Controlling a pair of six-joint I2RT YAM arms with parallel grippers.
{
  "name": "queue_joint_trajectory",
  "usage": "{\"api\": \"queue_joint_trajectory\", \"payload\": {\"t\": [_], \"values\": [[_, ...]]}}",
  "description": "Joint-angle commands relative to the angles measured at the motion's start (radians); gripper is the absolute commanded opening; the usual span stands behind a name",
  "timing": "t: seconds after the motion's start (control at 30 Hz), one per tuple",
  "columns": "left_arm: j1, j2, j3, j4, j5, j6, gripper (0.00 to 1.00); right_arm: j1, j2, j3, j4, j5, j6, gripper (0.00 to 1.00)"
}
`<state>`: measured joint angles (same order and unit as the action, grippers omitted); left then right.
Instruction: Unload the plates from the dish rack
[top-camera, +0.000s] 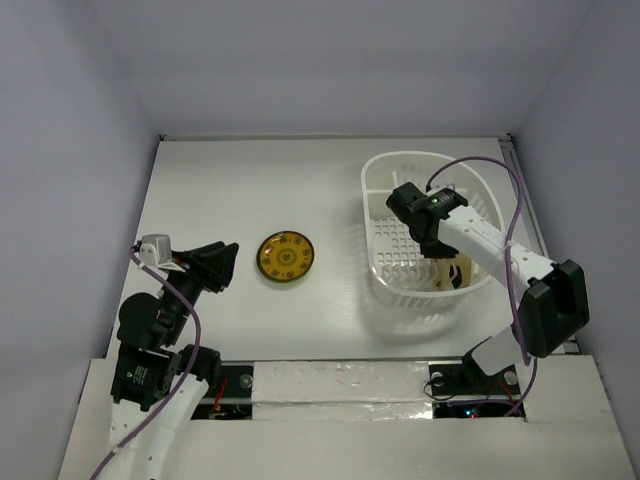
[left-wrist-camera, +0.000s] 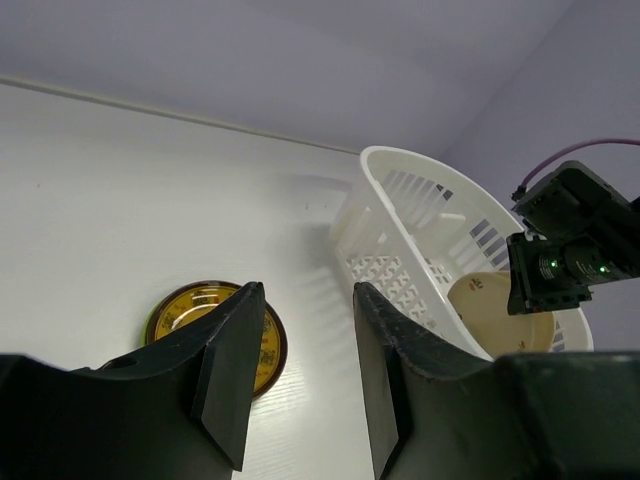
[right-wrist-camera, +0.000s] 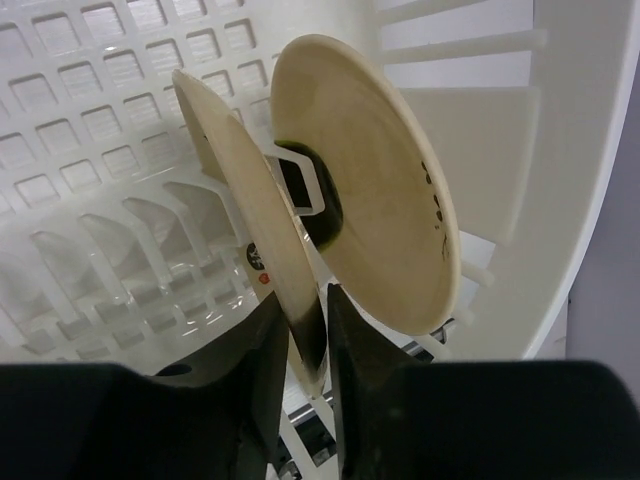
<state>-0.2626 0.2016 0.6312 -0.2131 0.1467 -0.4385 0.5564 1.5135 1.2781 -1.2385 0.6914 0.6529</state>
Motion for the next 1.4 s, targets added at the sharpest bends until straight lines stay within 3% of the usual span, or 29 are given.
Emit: {"api": "queue_joint_trajectory", "payload": {"t": [0.0, 0.03, 0.53, 0.83, 1.37], "values": [[-0.006, -0.016, 0.021, 0.055, 0.013, 0.012, 0.38, -0.006, 0.017, 0.064, -0.05, 0.017, -0.001, 0.26], [-0.006, -0.018, 0.022, 0.055, 0.013, 0.012, 0.38, -0.006, 0.022, 0.07, -0.053, 0.017, -0.001, 0.2], [-0.006, -0.018, 0.024, 0.052, 0.008, 0.015, 0.38, -0.006, 0.054, 0.193, -0.134, 0.026, -0.009, 0.0], [-0.006, -0.014, 0.022, 0.055, 0.016, 0.015, 0.38, 0.014, 0.073, 0.224, -0.153, 0.053, -0.002, 0.0], [-0.006, 0.005, 0.019, 0.055, 0.014, 0.012, 0.38, 0.034, -0.091, 0.424, -0.151, 0.142, 0.013, 0.0]]}}
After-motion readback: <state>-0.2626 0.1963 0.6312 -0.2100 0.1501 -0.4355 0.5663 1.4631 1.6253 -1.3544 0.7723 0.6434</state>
